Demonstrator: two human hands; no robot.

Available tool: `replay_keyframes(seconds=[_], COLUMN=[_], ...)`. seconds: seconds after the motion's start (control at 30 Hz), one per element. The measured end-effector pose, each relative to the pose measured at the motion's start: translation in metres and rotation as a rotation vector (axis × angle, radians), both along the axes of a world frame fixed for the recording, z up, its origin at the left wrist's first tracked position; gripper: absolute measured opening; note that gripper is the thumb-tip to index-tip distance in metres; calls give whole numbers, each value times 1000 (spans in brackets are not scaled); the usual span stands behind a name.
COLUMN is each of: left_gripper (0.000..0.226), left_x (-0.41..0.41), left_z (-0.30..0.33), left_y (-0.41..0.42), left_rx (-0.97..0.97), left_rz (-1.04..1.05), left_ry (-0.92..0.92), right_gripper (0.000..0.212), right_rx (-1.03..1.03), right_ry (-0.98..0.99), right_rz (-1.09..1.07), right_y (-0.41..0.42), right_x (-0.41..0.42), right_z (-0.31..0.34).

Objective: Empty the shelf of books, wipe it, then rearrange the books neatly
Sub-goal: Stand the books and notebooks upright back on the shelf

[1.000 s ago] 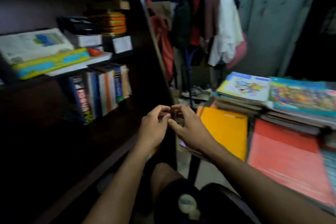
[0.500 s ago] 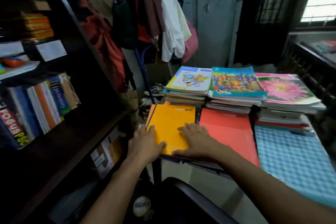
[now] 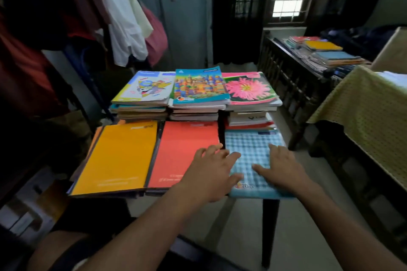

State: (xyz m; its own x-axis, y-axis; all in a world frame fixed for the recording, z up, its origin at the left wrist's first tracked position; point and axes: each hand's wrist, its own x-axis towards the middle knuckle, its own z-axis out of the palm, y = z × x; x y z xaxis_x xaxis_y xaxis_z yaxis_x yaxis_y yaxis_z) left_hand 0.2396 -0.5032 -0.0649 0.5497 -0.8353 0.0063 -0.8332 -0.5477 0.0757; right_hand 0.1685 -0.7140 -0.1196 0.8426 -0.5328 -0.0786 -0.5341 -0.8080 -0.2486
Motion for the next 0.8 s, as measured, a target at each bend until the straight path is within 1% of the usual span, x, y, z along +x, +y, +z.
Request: replay_keyframes(seconds=[0.1, 0.17, 0.23, 0.27, 0.37, 0.43, 0.47, 0.53, 0.57, 0.6, 0.63, 0.67, 0.7, 0.73, 0.8], left_gripper=[75, 88, 94, 95, 98, 95, 85, 61, 61, 70, 84, 94, 98, 94, 64], left_x=[3, 3, 2, 0, -9, -19, -20, -24, -26, -30, -37, -42, -47, -49, -45], left_z=[-9, -16, -22, -23, -30, -26, -25, -19, -16, -10, -3, 2, 12, 21, 34], left_y=[-21, -26, -34, -36, -42, -44, -46, -50, -52, -54, -57, -60, -61, -61, -49], left_rx=[246, 323, 330, 319, 271, 151, 50, -205, -345, -478, -568, -638, -691, -749, -912], left_rz=[-5, 5, 14, 18, 28, 110, 168, 284, 337, 374, 399, 411, 405, 391, 351], left_ry=[37, 14, 29, 63, 157, 242, 294, 455, 573, 702, 815, 893, 947, 1001, 1051], right_gripper=[96, 105, 113, 111, 92, 80, 75, 70, 67, 65, 63, 63, 65, 67, 69], right_rx=[35, 62, 124, 133, 181, 205, 220, 309, 370, 438, 512, 567, 604, 633, 656], right_ry=[-101, -116, -107, -95, -105, -110, -118, -161, -191, -233, -273, -323, -373, -428, -570], right_rz=[-46, -93, -148, -147, -169, -188, -202, -256, -280, -303, -331, -355, -364, -364, -338], right_y=[-9, -11, -18, -20, -28, -33, -36, -41, -43, -42, -41, -39, -37, -34, -27], right_x=[-13, -14, -10, -10, -9, -11, -12, -20, -24, -29, -34, -38, -40, -42, -37], right_z=[-13, -15, -15, -13, -8, -7, -7, -5, -5, -3, -2, 0, 4, 8, 25])
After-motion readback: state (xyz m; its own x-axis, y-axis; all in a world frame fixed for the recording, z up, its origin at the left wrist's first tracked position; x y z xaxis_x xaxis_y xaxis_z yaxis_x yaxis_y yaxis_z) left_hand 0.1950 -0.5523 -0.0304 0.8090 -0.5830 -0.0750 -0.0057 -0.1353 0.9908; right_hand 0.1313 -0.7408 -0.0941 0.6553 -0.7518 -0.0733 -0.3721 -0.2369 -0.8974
